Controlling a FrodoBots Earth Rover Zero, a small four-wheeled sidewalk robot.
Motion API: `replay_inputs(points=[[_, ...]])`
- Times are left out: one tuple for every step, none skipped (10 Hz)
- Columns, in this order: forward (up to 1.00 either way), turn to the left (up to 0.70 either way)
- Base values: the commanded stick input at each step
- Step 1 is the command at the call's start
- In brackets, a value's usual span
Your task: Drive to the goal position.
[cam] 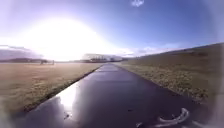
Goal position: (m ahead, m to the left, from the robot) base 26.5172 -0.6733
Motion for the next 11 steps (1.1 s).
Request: replay_inputs(points=[[1.0, 0.0], [1.0, 0.0], [1.0, 0.0], [1.0, 0.0], [1.0, 0.0], [1.0, 0.0], [1.0, 0.0], [1.0, 0.0], [1.0, 0.0], [1.0, 0.0], [1.0, 0.0]])
